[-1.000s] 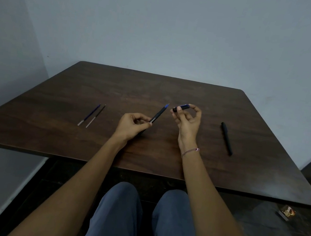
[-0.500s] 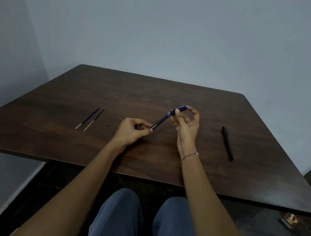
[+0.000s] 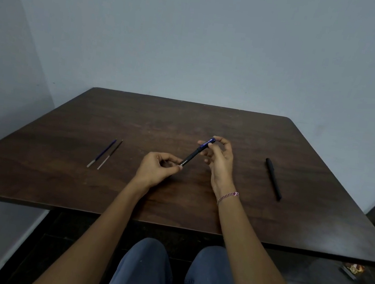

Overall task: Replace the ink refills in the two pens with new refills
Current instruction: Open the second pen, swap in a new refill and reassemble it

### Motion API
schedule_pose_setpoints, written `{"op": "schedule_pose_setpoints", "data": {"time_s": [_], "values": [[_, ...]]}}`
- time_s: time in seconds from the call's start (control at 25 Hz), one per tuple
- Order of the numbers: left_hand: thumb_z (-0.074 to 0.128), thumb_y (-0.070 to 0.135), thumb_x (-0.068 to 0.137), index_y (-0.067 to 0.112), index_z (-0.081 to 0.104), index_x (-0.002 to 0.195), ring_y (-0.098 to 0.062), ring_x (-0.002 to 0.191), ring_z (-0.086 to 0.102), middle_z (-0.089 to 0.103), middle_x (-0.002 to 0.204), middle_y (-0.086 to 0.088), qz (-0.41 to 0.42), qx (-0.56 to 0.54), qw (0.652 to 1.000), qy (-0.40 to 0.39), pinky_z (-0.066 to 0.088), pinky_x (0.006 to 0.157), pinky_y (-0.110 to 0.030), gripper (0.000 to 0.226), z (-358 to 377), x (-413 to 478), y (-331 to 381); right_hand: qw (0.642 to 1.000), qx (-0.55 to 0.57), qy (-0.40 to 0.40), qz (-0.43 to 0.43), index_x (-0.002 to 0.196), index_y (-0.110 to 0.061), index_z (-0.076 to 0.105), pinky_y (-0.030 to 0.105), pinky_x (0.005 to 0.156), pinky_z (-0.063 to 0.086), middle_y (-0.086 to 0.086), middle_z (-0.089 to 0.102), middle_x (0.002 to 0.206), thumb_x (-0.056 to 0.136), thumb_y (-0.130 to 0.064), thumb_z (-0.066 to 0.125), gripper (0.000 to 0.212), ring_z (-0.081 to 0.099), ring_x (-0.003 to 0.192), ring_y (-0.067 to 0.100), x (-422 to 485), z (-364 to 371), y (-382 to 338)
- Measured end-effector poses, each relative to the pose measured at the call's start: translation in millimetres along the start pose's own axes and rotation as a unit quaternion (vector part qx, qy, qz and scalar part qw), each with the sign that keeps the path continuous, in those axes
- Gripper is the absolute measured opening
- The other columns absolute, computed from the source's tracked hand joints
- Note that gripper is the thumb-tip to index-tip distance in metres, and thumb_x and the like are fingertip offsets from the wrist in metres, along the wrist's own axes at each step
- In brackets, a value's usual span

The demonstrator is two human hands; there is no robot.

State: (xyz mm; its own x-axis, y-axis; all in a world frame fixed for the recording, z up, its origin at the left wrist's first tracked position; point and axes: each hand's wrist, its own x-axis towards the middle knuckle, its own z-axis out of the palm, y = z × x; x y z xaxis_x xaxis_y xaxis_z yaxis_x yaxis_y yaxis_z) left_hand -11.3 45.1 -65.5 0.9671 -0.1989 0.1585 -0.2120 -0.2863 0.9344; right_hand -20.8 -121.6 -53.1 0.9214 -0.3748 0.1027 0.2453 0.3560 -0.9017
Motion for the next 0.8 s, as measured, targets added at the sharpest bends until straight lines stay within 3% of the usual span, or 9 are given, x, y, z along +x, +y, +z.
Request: {"op": "schedule_pose_setpoints", "data": {"time_s": [0.12,0.48,0.6,0.8], "values": [[0.075,0.008,0.075,0.021,0.073,0.081,-0.005,0.049,0.046,0.054,0.049,0.011,0.005,-0.007,1.000,0.000,0.039,0.051,-0.017,0.013,0.1,0.1,0.1,1.000,0.026,-0.012,0.006,0.098,-0.019,0.051,0.022,0.056,0.045,0.004,0.073,0.080,0.094,-0.008,0.053,0.012,0.058,0.059,0.010,-0.1,0.1,-1.6],[0.074,0.007,0.077,0.020,0.073,0.084,0.000,0.048,0.050,0.057,0.045,0.013,0.003,-0.027,1.000,-0.012,0.041,0.052,-0.013,0.014,-0.2,-1.5,1.9,0.998,-0.053,-0.046,-0.007,0.103,-0.022,0.049,0.019,0.051,0.042,0.003,0.070,0.084,0.079,-0.005,0.073,0.038,0.062,0.064,0.008,-0.9,4.2,1.8],[0.074,0.007,0.076,0.025,0.072,0.079,-0.004,0.050,0.050,0.056,0.045,0.012,0.008,-0.027,1.000,-0.007,0.041,0.052,-0.015,0.018,-0.7,-1.3,2.9,0.997,-0.051,-0.050,-0.012,0.103,-0.020,0.048,0.019,0.055,0.045,0.004,0.071,0.085,0.079,-0.002,0.073,0.039,0.062,0.066,0.009,-1.4,4.2,1.2],[0.073,0.003,0.077,0.014,0.073,0.086,-0.005,0.048,0.055,0.058,0.046,0.009,0.004,-0.038,0.999,-0.011,0.045,0.051,-0.015,0.014,-0.3,-4.8,6.4,0.995,-0.052,-0.082,-0.003,0.105,-0.019,0.046,0.018,0.059,0.049,0.011,0.071,0.094,0.083,0.002,0.066,0.036,0.066,0.070,0.006,-1.5,4.1,1.2]]}}
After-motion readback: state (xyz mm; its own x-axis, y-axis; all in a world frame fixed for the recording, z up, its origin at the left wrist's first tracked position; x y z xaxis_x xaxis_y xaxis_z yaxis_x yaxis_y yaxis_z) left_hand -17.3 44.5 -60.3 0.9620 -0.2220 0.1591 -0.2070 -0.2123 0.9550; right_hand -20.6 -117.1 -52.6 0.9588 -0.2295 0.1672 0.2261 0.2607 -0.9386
